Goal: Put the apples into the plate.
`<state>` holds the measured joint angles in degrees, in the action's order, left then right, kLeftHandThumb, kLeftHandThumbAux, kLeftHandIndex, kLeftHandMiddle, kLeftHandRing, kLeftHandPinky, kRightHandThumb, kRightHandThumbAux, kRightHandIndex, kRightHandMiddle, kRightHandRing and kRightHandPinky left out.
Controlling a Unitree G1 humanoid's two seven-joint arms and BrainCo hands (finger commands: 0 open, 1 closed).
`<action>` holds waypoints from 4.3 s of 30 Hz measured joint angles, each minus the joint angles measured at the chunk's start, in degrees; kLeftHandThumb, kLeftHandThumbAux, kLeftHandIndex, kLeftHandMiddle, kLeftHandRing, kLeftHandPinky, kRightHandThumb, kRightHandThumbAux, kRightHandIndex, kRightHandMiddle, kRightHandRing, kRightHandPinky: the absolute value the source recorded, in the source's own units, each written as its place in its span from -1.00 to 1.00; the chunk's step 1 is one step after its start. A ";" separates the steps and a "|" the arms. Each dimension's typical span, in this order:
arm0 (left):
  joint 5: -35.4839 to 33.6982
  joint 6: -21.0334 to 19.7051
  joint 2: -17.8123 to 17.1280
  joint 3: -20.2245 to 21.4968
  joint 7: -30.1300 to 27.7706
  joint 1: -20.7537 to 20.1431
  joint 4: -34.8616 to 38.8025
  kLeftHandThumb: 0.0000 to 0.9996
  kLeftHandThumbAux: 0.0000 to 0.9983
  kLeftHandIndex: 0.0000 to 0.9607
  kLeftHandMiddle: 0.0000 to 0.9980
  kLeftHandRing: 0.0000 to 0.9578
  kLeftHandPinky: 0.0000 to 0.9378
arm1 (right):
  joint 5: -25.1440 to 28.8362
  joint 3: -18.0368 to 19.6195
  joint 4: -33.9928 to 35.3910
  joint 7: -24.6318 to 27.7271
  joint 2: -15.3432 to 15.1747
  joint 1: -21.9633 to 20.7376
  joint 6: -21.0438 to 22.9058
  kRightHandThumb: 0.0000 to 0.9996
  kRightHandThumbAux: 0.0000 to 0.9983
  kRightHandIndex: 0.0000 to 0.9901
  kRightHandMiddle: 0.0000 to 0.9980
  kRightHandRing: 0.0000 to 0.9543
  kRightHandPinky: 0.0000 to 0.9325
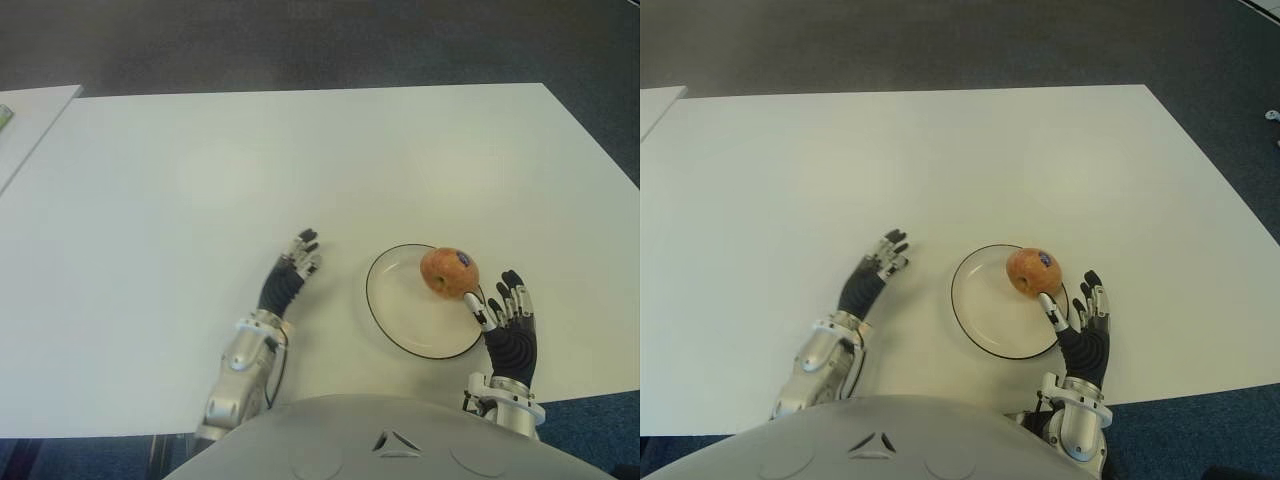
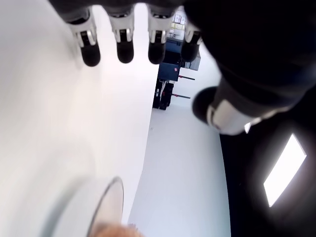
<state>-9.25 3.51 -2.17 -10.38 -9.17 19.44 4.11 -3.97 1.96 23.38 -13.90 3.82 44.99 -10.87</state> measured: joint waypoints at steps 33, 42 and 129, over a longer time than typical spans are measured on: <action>-1.26 13.55 3.78 10.71 -0.47 -5.08 -12.65 -0.78 0.34 -0.90 -0.98 -0.98 -0.95 | 4.07 3.41 -3.22 4.44 -0.15 0.23 -1.26 -0.98 0.07 -0.97 -0.83 -0.92 -1.00; 0.58 15.16 5.31 10.94 1.56 -4.62 -13.29 -0.81 0.30 -0.92 -1.00 -0.99 -0.97 | 5.48 4.60 -4.59 5.94 -0.69 -1.65 -1.17 -0.95 0.06 -0.97 -0.82 -0.93 -1.00; 6.18 22.28 5.71 4.31 3.87 15.57 -2.21 -0.92 0.11 -0.93 -0.99 -1.00 -1.00 | 8.44 14.01 -7.27 21.64 -15.99 -21.89 16.08 -1.00 0.17 -1.00 -0.90 -0.96 -0.99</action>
<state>-3.07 25.79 3.55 -6.07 -5.30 35.02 1.91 4.47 15.97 16.11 7.74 -12.18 23.10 5.20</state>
